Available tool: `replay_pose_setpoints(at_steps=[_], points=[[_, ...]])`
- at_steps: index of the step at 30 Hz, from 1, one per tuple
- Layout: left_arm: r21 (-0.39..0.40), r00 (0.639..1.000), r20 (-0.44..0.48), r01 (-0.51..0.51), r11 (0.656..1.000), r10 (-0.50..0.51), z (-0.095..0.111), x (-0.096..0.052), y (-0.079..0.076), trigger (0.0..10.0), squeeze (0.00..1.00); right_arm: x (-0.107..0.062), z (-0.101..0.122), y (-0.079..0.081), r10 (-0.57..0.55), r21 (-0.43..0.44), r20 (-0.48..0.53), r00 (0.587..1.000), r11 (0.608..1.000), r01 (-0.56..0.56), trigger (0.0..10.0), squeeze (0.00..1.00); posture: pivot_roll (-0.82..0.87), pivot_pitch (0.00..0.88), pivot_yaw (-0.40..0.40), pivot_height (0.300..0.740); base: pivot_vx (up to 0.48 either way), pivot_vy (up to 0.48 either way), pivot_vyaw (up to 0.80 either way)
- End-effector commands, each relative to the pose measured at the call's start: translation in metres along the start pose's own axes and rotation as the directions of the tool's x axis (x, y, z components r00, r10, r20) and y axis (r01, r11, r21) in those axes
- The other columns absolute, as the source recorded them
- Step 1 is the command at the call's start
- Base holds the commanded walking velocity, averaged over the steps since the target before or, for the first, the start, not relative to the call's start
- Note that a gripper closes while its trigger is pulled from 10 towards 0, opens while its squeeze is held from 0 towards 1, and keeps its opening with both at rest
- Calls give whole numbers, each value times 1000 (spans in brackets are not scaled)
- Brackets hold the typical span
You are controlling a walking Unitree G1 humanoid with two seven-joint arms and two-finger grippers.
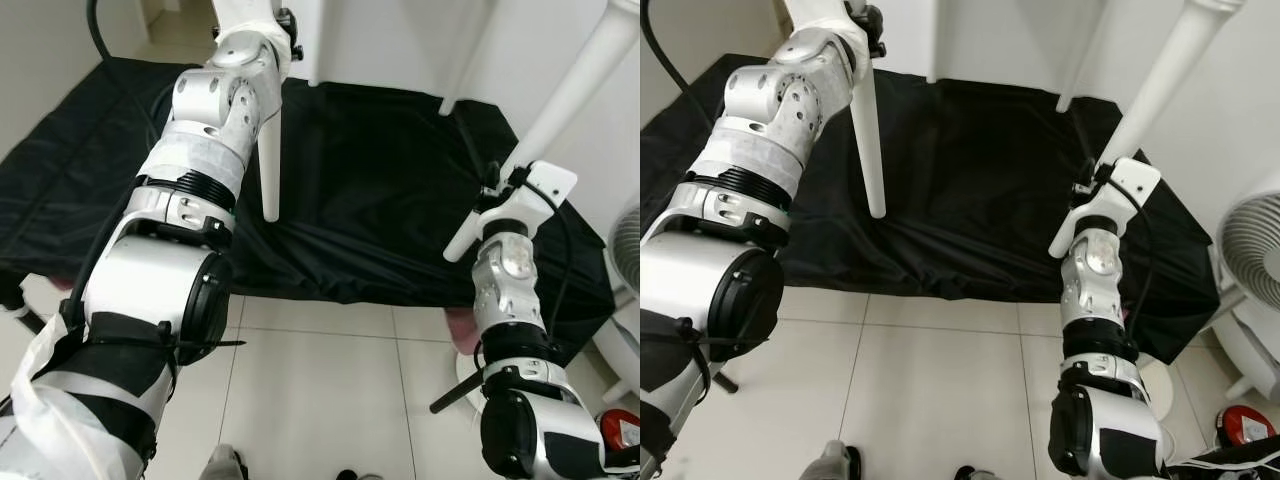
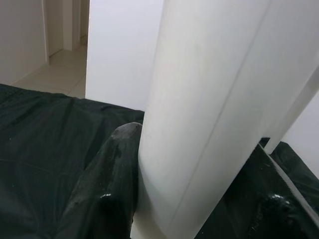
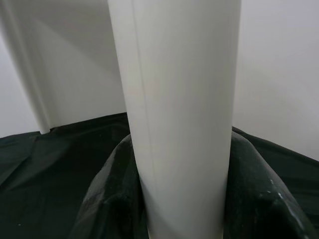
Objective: Building children table
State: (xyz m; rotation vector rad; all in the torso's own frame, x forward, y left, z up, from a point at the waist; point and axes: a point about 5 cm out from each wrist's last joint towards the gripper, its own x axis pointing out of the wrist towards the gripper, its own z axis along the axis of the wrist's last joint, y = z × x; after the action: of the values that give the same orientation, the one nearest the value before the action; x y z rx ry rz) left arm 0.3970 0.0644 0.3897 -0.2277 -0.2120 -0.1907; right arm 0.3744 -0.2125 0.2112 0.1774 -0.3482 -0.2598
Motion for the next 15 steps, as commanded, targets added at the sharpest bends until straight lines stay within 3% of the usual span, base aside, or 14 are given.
replay_pose_setpoints(at_steps=[1,7,8,9,10,13,14,15], points=[[-277,841,130,540,795,-526,6,-15,-65,0,0,-21,-44,52,213,101,-216,953,976,-195,0,0,136,146,-54,740,0,0,0],[-275,851,84,519,809,-518,-10,-16,-61,0,0,-21,-44,55,228,106,-219,949,972,-209,0,0,136,144,-54,740,0,0,0],[-270,858,54,506,819,-512,-18,-16,-59,10000,0,-21,-45,56,237,104,-225,945,970,-218,6824,0,136,142,-56,740,0,0,0],[-270,858,54,506,819,-512,-18,-16,-59,10000,0,-21,-45,56,237,104,-225,945,970,-218,6824,0,136,142,-56,740,0,0,0],[-265,861,35,497,826,-507,-24,-17,-57,10000,0,-21,-45,56,246,111,-228,942,968,-225,10000,0,136,142,-56,740,0,0,0],[-225,892,-25,435,872,-451,-49,-19,-42,10000,0,-21,-47,56,274,109,-230,934,961,-255,10000,0,136,142,-56,740,0,0,0],[-225,892,-25,435,872,-451,-49,-19,-42,10000,0,-21,-47,56,274,109,-230,934,961,-255,10000,0,136,142,-56,740,0,0,0],[-228,894,-28,430,873,-448,-52,-21,-40,10000,0,-21,-48,55,277,116,-231,933,960,-256,10000,298,138,143,-56,740,0,0,0]])
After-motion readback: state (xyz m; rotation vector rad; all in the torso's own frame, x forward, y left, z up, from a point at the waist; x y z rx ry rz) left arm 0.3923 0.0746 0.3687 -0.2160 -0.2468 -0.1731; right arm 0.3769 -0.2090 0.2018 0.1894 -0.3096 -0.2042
